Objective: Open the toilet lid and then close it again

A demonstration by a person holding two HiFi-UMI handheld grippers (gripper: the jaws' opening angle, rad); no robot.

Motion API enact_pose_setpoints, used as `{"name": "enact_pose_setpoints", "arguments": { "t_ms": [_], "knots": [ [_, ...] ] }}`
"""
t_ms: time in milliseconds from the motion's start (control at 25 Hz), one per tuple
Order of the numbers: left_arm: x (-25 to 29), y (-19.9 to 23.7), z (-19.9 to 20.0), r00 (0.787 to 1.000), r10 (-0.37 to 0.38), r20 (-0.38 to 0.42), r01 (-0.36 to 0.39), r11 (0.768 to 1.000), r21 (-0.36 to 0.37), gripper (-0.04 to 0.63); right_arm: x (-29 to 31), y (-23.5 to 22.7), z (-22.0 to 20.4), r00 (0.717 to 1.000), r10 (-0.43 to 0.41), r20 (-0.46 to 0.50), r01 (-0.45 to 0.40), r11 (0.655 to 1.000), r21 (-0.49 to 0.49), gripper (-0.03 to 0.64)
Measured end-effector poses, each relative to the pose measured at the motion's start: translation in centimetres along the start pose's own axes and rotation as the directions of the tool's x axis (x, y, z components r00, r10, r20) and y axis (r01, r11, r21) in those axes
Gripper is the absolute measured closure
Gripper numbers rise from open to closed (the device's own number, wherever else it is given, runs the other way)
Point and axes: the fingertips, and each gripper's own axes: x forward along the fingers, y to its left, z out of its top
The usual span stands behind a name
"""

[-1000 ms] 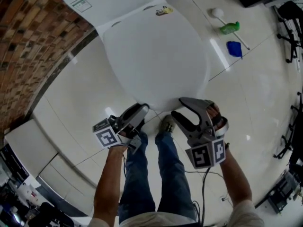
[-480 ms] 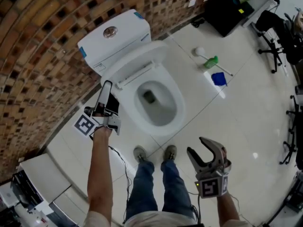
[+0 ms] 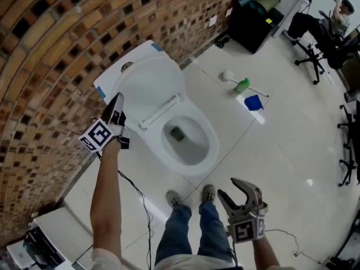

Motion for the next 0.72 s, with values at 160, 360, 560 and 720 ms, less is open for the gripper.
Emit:
{"name": "enact_pose_setpoints", "arguments": {
  "t_ms": [160,360,560,720],
  "knots": [
    [-0.6,-0.1,-0.4,1.000,0.009,0.017,-0.009,1.000,-0.003,0.592,-1.2,0.5,-1.2,0.982,0.086,-0.168,-0.117,0.976,-0.184,0.385],
    [-5.3,-6.7,0.2,0.985,-0.150,0.082,0.149,0.989,0.017,0.592,-3.9,0.3,-4.5,0.829,0.129,-0.545,-0.382,0.841,-0.382,0.385],
    [-12.5,-18.0,1.6,0.969,-0.245,0.011,0.227,0.912,0.343,0.592,-2.4,0.6,0.7,0.865,0.193,-0.463,-0.364,0.877,-0.315,0.385],
    [-17.3,-24.6,2.4,0.978,-0.205,-0.047,0.193,0.781,0.594,0.592,-0.4,0.3,3.9,0.882,0.269,-0.387,-0.375,0.898,-0.230,0.384]
  ]
}}
